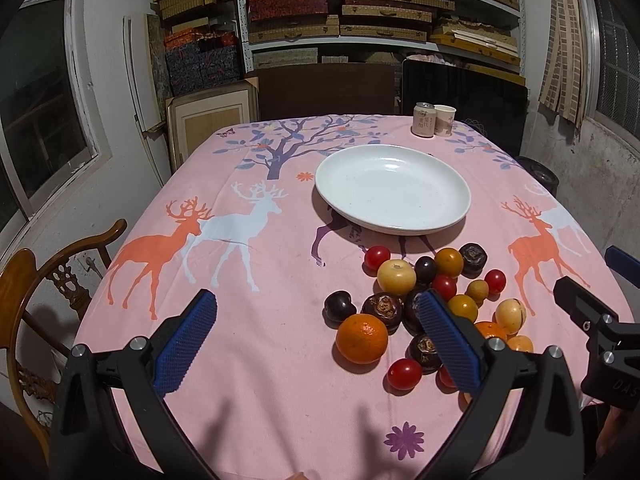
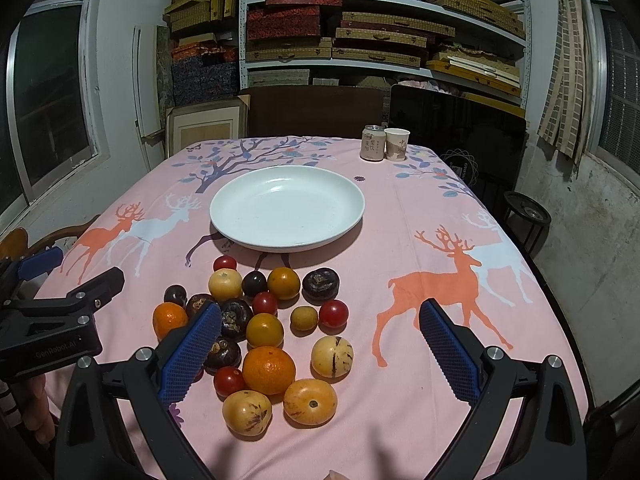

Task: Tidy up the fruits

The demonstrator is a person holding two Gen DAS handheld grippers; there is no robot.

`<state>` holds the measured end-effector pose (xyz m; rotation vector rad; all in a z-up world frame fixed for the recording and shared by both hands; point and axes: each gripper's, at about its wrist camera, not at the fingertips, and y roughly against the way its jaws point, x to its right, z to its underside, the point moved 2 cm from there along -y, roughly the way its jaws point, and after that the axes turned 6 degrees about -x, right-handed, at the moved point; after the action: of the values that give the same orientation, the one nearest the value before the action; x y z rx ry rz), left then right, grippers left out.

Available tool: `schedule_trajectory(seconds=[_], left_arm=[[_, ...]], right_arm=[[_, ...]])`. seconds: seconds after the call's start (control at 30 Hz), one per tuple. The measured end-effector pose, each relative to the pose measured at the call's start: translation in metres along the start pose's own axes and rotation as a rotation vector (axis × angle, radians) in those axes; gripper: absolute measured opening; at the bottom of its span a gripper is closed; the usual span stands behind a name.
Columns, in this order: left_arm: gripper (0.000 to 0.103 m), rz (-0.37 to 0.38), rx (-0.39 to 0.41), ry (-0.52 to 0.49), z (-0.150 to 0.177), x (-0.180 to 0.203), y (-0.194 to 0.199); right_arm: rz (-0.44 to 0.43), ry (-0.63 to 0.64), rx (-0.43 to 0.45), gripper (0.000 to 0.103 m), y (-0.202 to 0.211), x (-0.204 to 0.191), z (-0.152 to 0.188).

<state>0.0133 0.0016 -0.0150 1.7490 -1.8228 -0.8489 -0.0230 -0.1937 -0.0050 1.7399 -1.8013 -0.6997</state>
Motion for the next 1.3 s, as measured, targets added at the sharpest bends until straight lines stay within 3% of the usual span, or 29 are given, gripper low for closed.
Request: schedule_trajectory(seconds=[0.37, 0.63, 0.83, 1.13, 1.17, 1.2, 1.3], left_arm=[[0.099, -0.001, -0.003, 0.000, 0.003, 0.000, -0.002], [0.099, -0.018, -0.073, 0.005, 0.024, -0.012, -0.026], [0.099, 0.001, -0.141, -0.043, 0.047, -0.012, -0.046], [0.099, 0.004, -0.177, -0.058, 0.052, -0.012, -0.055], [0.099, 0.004, -0.179, -0.061, 0.052, -0.011, -0.056], [0.099, 0.004, -0.182, -0.064, 0.051, -0.011, -0.058], [0.099, -0.002, -0.190, -0.066, 0.049, -0.008, -0.065]], right_arm=[[-0.013, 0.005, -0.007, 0.099, 0.001, -0.001, 0.004], [-0.060, 0.039, -0.127, 0.099, -0.029, 0.018, 0.035], [-0.179, 0.042, -0.263, 0.069, -0.057, 0.030, 0.065], [-0.189, 0.158, -0.296, 0.058, -0.067, 0.007, 0.073], [-0.188, 0.160, -0.298, 0.056, -0.069, 0.006, 0.073], [-0.188, 0.165, -0.299, 0.046, -0.071, 0.004, 0.073], [-0.180, 0.178, -0.286, 0.045, -0.072, 0.001, 0.073]])
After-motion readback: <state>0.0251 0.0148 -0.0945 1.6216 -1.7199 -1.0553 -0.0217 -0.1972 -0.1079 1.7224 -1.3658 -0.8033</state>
